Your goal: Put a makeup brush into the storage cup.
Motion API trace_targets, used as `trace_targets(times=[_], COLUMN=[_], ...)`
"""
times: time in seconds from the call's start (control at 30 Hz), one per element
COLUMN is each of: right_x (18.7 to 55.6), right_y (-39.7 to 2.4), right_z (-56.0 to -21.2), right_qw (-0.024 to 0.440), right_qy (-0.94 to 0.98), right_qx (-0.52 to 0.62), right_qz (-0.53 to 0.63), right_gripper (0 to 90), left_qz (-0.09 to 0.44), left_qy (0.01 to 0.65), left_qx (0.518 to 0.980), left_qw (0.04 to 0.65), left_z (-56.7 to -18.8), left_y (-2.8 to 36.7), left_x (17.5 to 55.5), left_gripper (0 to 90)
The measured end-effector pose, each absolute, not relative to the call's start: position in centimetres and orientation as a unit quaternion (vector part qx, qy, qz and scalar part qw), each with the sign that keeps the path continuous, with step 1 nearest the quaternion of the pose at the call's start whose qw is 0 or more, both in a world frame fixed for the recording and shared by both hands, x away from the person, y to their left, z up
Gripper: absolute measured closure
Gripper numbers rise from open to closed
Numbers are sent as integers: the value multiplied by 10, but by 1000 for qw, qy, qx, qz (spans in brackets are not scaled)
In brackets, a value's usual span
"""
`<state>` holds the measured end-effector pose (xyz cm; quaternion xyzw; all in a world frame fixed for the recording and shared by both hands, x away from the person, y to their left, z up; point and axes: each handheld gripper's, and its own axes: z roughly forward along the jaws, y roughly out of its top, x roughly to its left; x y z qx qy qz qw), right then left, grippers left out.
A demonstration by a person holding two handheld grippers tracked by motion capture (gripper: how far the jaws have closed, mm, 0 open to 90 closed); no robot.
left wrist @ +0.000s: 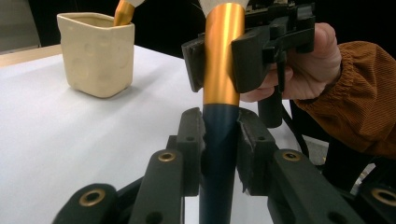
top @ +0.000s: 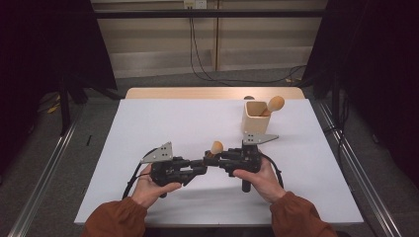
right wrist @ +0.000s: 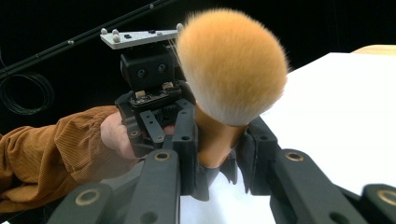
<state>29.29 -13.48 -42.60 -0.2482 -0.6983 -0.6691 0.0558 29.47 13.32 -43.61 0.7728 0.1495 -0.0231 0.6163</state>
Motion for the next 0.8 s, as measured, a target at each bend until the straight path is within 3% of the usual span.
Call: trace_targets(times=[0.17,0.23,0.8], right_x=[293,292,291], right_y=[-135,-134,-142], right_z=[-425,-425,-419], right_qw=[50,47,24], right_qy=[-699,-699,-696], right_qx=[-251,-250,-252], right_qz=[-668,-669,-672], right_gripper=[716,717,718], left_qz=[-21,-16,11], left_qy=[156,158,178], left_qx=[771,775,780], left_qw=[617,612,599], left_z=[-437,-437,-439], left_y=[132,131,135], left_x=[295,294,292], left_gripper=[718,660,448])
